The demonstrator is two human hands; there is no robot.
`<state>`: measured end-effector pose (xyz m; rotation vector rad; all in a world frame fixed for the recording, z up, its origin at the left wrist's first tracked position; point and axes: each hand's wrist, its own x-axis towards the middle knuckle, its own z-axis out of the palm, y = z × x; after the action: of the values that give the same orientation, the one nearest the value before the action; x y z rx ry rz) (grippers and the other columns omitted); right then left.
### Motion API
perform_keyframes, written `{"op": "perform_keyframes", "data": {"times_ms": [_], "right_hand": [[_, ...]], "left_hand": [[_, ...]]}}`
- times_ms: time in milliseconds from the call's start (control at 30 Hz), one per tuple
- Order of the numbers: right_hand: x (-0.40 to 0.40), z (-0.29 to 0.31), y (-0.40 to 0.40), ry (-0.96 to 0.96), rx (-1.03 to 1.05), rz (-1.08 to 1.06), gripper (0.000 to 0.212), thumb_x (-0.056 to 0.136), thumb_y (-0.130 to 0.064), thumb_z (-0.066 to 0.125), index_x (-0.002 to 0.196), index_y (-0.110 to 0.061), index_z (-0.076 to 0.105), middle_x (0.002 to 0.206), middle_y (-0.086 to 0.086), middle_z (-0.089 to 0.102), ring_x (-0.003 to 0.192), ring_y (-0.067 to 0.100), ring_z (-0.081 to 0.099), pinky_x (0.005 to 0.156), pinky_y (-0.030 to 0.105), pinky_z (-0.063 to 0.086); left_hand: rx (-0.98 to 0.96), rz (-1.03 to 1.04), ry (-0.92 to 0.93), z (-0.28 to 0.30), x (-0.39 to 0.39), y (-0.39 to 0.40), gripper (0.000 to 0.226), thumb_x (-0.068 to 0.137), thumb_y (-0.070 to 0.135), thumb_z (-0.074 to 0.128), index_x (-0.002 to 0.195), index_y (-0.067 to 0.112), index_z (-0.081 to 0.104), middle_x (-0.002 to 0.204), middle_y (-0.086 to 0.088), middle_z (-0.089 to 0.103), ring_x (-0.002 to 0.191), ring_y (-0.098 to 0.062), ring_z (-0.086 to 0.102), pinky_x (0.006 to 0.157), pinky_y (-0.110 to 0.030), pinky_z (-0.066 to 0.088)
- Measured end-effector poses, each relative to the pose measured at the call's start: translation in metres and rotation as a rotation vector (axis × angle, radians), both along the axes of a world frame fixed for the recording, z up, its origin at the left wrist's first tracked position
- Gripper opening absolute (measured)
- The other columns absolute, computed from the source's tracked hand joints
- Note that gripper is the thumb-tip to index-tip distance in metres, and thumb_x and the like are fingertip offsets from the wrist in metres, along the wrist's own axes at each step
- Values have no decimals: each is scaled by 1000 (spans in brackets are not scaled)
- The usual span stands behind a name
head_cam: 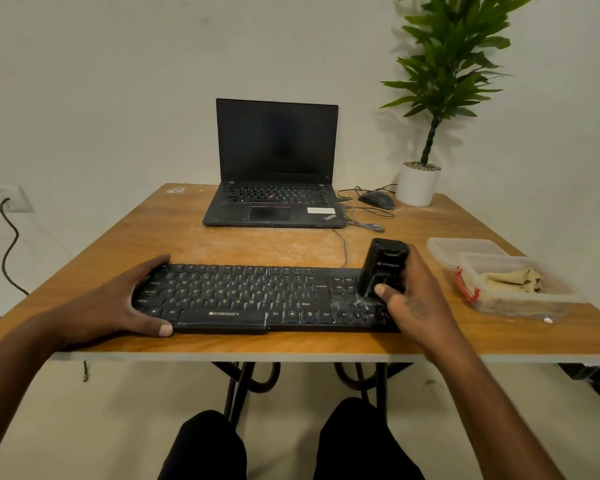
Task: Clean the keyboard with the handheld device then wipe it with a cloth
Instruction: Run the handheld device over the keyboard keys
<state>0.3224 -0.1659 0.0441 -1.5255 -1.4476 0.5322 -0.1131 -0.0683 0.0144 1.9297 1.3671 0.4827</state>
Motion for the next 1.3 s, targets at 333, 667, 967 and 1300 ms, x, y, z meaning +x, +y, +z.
{"op": "perform_keyframes", "data": {"times_ms": [333, 667, 967, 1300], "right_hand": [[-45, -5, 10, -69, -6, 55, 52, 92, -7, 65, 133, -29, 41, 109, -15, 56, 106, 7, 53, 84, 31, 46], [-11, -6, -14, 135, 62, -60, 52, 91, 2, 63, 129, -31, 49, 112, -20, 64, 98, -15, 60, 79, 23, 48], [-51, -6, -10, 86, 14, 72, 53, 93, 1, 61, 120, -42, 46, 111, -25, 58, 101, -11, 56, 83, 23, 43], [-20, -11, -29, 94, 83, -82, 56, 89, 6, 63, 126, -34, 49, 112, -18, 66, 107, 0, 62, 87, 32, 51]], "left_hand": [[-18, -5, -10, -1, -2, 1, 137, 39, 71, 93, 152, 59, 17, 148, 15, 39, 122, -5, 51, 90, -23, 47], [-8, -6, -18, -2, -1, 2, 138, 37, 71, 93, 153, 58, 18, 144, 17, 41, 120, -3, 52, 90, -23, 47], [-14, -8, -9, 1, 0, 0, 135, 39, 72, 92, 151, 61, 17, 147, 16, 40, 121, -3, 51, 89, -22, 46], [-3, 14, -16, 1, 2, 0, 142, 33, 73, 91, 154, 55, 19, 141, 17, 43, 117, 0, 52, 86, -20, 45]]}}
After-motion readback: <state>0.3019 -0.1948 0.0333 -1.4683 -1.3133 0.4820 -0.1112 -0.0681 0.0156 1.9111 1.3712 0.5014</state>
